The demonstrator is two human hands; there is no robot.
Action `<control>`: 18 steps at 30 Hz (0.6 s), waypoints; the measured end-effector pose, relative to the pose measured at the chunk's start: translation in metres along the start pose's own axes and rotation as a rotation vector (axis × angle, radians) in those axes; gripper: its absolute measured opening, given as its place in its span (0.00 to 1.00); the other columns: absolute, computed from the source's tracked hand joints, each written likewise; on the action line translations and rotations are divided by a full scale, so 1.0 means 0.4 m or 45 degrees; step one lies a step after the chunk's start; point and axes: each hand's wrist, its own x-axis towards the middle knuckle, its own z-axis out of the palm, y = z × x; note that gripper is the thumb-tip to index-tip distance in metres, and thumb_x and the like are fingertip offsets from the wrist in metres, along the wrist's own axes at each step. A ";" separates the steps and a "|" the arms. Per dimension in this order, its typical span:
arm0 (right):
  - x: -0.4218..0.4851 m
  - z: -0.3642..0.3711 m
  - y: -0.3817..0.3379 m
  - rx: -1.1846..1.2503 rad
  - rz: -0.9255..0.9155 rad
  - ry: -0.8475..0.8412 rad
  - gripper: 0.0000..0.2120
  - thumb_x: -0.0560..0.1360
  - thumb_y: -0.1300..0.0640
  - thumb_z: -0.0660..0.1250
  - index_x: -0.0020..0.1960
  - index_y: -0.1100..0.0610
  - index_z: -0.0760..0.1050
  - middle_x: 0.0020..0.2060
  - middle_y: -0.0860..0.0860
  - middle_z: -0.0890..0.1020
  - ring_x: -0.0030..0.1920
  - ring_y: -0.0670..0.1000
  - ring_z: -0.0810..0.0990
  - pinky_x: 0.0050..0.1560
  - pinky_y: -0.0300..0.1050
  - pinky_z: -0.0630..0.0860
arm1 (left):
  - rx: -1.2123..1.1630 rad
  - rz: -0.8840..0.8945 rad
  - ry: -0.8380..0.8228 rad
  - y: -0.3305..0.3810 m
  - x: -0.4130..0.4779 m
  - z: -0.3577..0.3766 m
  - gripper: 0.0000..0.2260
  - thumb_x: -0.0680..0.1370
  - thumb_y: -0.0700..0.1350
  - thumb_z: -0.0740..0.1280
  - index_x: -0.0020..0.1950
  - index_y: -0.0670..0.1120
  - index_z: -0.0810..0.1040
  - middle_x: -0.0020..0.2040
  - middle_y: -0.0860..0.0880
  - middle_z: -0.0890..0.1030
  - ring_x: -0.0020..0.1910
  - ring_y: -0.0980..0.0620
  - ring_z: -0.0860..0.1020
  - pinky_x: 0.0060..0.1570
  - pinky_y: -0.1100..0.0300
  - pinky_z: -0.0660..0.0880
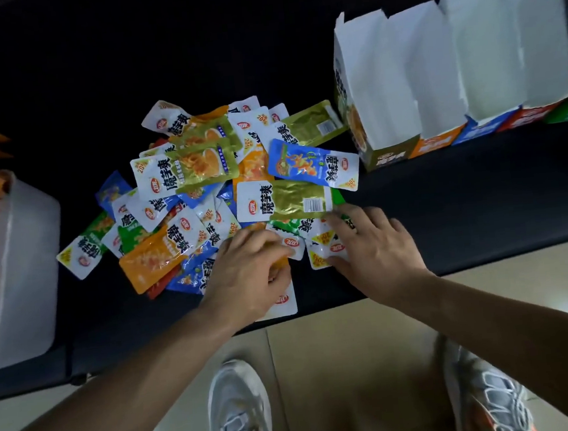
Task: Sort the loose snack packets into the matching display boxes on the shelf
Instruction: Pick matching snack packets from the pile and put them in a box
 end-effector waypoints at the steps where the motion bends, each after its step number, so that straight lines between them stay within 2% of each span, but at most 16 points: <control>1: -0.003 -0.002 0.007 0.003 -0.013 0.011 0.32 0.76 0.41 0.66 0.76 0.48 0.62 0.72 0.49 0.66 0.66 0.56 0.69 0.61 0.54 0.72 | 0.020 0.007 0.071 -0.006 0.004 -0.002 0.16 0.76 0.54 0.64 0.62 0.55 0.80 0.62 0.53 0.77 0.63 0.47 0.71 0.60 0.44 0.73; 3: -0.016 -0.003 0.026 0.069 -0.052 0.032 0.28 0.74 0.46 0.71 0.72 0.47 0.69 0.69 0.49 0.71 0.64 0.57 0.72 0.58 0.55 0.75 | 0.123 -0.011 0.023 -0.010 0.021 -0.018 0.23 0.77 0.54 0.66 0.72 0.56 0.73 0.73 0.51 0.70 0.72 0.46 0.66 0.68 0.43 0.68; 4: -0.022 -0.001 0.036 0.108 -0.076 0.042 0.26 0.73 0.49 0.73 0.70 0.47 0.71 0.67 0.49 0.73 0.63 0.57 0.73 0.57 0.56 0.77 | 0.181 -0.026 -0.069 -0.013 0.032 -0.028 0.27 0.79 0.56 0.64 0.78 0.58 0.65 0.79 0.51 0.61 0.77 0.46 0.59 0.74 0.43 0.61; 6: -0.029 -0.001 0.049 0.145 -0.104 0.038 0.24 0.72 0.50 0.72 0.67 0.48 0.73 0.67 0.49 0.74 0.63 0.58 0.73 0.57 0.56 0.77 | 0.274 -0.106 -0.253 -0.027 0.054 -0.036 0.31 0.81 0.62 0.57 0.82 0.61 0.49 0.83 0.55 0.45 0.82 0.47 0.46 0.79 0.44 0.46; 7: -0.028 -0.005 0.050 0.155 -0.085 0.047 0.23 0.72 0.48 0.71 0.66 0.48 0.73 0.67 0.49 0.73 0.63 0.57 0.73 0.58 0.56 0.76 | 0.324 -0.142 -0.267 -0.036 0.064 -0.038 0.31 0.82 0.63 0.54 0.82 0.61 0.45 0.83 0.55 0.41 0.82 0.46 0.44 0.79 0.43 0.43; 8: -0.024 -0.010 0.046 0.180 -0.046 0.060 0.22 0.74 0.44 0.68 0.66 0.49 0.72 0.67 0.49 0.72 0.63 0.56 0.72 0.59 0.55 0.75 | 0.368 -0.178 -0.240 -0.043 0.072 -0.042 0.30 0.82 0.64 0.52 0.82 0.61 0.44 0.83 0.53 0.41 0.82 0.45 0.44 0.79 0.42 0.43; 10: -0.012 -0.013 0.026 0.216 0.078 0.053 0.29 0.75 0.37 0.64 0.70 0.51 0.68 0.68 0.50 0.69 0.65 0.56 0.70 0.62 0.54 0.73 | 0.431 -0.288 -0.180 -0.054 0.092 -0.050 0.30 0.82 0.64 0.50 0.82 0.59 0.45 0.83 0.49 0.43 0.81 0.42 0.46 0.79 0.41 0.46; 13: 0.013 -0.018 -0.008 0.107 0.259 -0.048 0.45 0.72 0.33 0.68 0.78 0.53 0.53 0.69 0.54 0.65 0.67 0.57 0.67 0.65 0.54 0.69 | 0.444 -0.419 -0.205 -0.042 0.115 -0.063 0.33 0.81 0.65 0.52 0.82 0.54 0.45 0.83 0.46 0.45 0.81 0.41 0.47 0.78 0.41 0.50; 14: 0.019 -0.021 -0.012 0.107 0.317 -0.072 0.47 0.70 0.33 0.71 0.78 0.54 0.52 0.69 0.55 0.65 0.67 0.58 0.67 0.65 0.54 0.68 | 0.394 -0.412 -0.168 -0.030 0.117 -0.065 0.34 0.81 0.64 0.55 0.82 0.52 0.48 0.83 0.45 0.47 0.81 0.41 0.48 0.77 0.41 0.52; 16: 0.031 -0.028 -0.003 0.230 0.415 -0.085 0.47 0.67 0.36 0.75 0.76 0.53 0.56 0.66 0.55 0.69 0.67 0.58 0.69 0.65 0.54 0.68 | 0.250 -0.289 -0.052 -0.003 0.110 -0.067 0.33 0.80 0.61 0.61 0.81 0.52 0.54 0.82 0.47 0.51 0.80 0.42 0.51 0.76 0.42 0.57; 18: 0.038 -0.035 0.018 0.444 0.457 -0.084 0.41 0.65 0.41 0.79 0.70 0.52 0.63 0.62 0.53 0.72 0.64 0.56 0.71 0.61 0.52 0.70 | 0.180 -0.087 -0.087 0.014 0.098 -0.058 0.32 0.80 0.59 0.63 0.81 0.56 0.56 0.82 0.52 0.52 0.79 0.45 0.52 0.76 0.42 0.59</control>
